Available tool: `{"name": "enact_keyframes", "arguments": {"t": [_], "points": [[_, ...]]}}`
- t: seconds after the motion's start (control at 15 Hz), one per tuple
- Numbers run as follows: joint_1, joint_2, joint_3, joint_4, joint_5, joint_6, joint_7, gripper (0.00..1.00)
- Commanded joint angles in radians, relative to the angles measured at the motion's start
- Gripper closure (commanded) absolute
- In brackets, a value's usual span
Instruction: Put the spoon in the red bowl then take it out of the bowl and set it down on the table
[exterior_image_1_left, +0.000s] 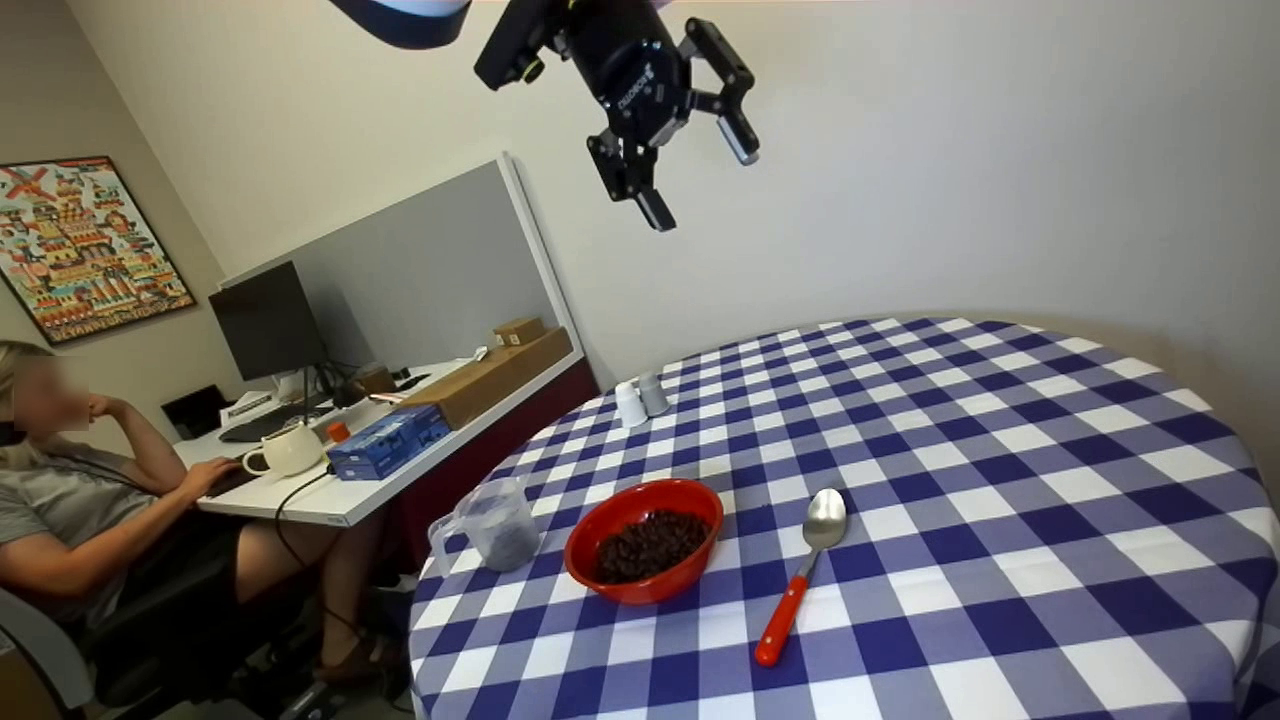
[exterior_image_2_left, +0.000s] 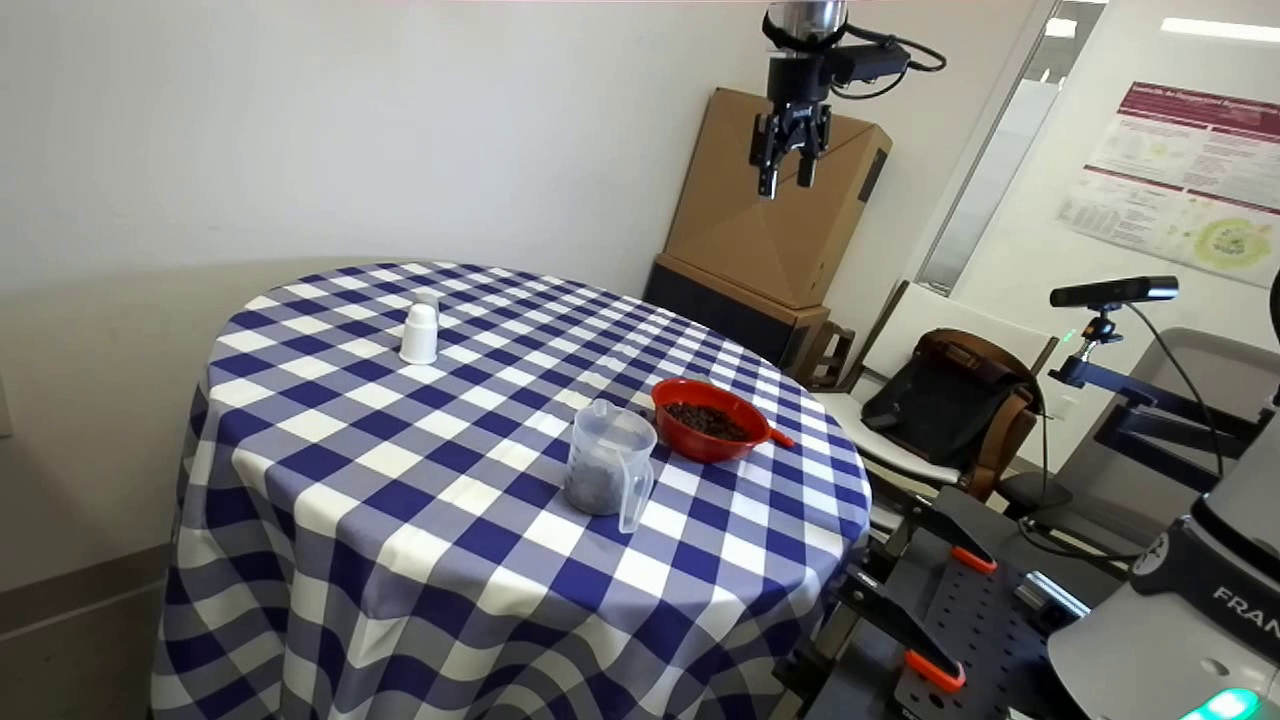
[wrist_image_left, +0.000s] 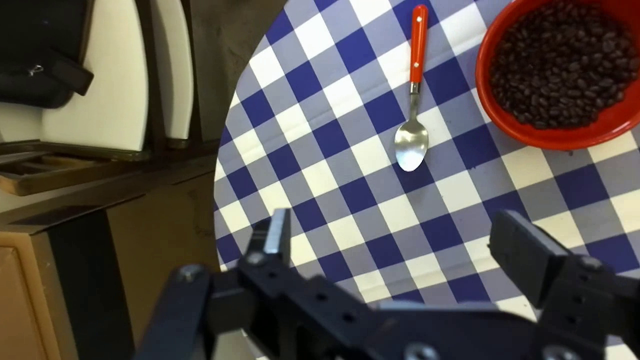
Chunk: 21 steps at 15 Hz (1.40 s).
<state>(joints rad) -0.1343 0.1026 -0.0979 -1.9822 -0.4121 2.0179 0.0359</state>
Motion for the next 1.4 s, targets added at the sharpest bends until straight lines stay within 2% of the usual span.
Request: {"name": "enact_keyframes", "arguments": {"t": [0.0,0.13,0.33,0.53,1.13,1.33], "points": [[-0.013,0.087,-0.014,0.055,0.079,0.005,-0.153,0.00],[-0.016,0.108,-0.014,0.059,0.119,-0.012,-0.170,0.00],[-0.016,0.115,-0.027,0.039,0.120,0.014,-0.112,0.00],[-0.029,0.122,-0.039,-0.001,0.136,0.040,-0.127,0.00],[-0.057,0.196,-0.089,-0.191,0.063,0.156,-0.129,0.00],[-0.061,0.240,-0.093,-0.221,0.059,0.203,-0.132,0.00]]}}
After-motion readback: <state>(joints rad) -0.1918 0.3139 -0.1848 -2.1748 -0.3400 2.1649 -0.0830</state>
